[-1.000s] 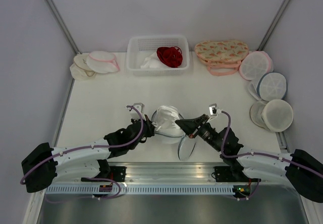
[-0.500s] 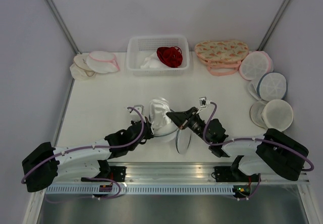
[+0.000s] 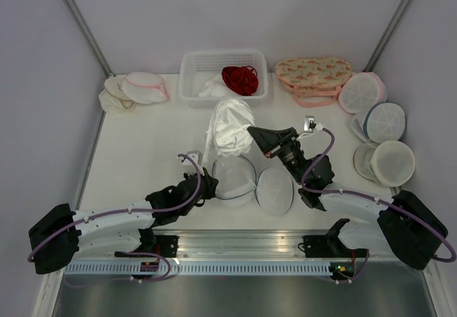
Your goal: Unzip the laundry bag and remove the bra
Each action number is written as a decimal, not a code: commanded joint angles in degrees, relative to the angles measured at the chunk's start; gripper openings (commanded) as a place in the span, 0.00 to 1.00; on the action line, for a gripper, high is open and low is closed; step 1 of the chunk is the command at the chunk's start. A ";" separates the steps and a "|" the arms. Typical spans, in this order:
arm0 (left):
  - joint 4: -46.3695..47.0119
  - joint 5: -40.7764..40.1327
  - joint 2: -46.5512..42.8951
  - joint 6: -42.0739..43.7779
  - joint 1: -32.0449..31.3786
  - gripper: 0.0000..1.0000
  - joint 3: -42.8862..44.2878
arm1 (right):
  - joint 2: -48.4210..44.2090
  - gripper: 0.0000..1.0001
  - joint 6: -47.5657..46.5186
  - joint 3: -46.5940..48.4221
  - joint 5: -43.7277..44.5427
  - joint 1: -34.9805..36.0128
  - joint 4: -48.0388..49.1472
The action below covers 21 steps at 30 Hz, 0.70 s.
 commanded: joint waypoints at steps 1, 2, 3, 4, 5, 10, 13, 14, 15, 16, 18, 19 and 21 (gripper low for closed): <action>1.16 -0.10 -1.40 -1.51 -0.18 0.02 -0.69 | -4.79 0.00 -0.99 2.83 -0.18 -0.66 3.56; 0.99 -0.01 -1.49 -1.42 -0.26 0.02 -0.78 | -5.85 0.00 -3.96 4.31 0.17 -0.66 -1.10; 0.90 -0.01 -1.92 -1.34 -0.26 0.02 -0.87 | -7.86 0.00 -5.65 5.02 2.44 -0.66 -9.32; 0.63 -0.19 -2.10 -1.34 -0.18 0.02 -0.78 | -8.66 0.00 -7.32 5.73 3.68 -0.66 -13.06; 0.28 -0.19 -2.19 -1.42 -0.26 0.02 -0.78 | -9.54 0.00 -11.25 7.91 5.26 -0.66 -17.27; -1.82 0.43 -3.77 -1.16 -0.18 0.02 -0.78 | -8.59 0.00 -22.70 18.37 14.67 -0.66 -44.10; -2.53 0.43 -5.00 -0.55 -0.26 0.02 -0.70 | -4.11 0.00 -27.54 27.23 18.35 -0.75 -52.72; -3.05 0.43 -5.18 -0.46 -0.26 0.02 -0.52 | -1.23 0.00 -28.68 28.92 18.89 -0.93 -55.52; -3.32 0.43 -5.53 -0.11 -0.26 0.02 -0.43 | 0.19 0.00 -30.34 30.42 19.16 -1.10 -56.50; -3.50 0.43 -6.14 -0.02 -0.18 0.02 -0.43 | 1.60 0.00 -30.97 33.13 18.99 -1.28 -57.12; -4.02 0.34 -6.50 0.16 -0.26 0.02 -0.34 | 5.55 0.00 -32.81 35.34 18.20 -2.15 -56.43; -4.11 0.34 -6.76 0.16 -0.18 0.02 -0.34 | 6.87 0.00 -33.26 37.96 17.67 -2.42 -55.99; -4.55 0.51 -7.29 0.07 -0.18 0.02 -0.43 | 11.79 0.00 -33.96 41.57 16.35 -4.08 -55.81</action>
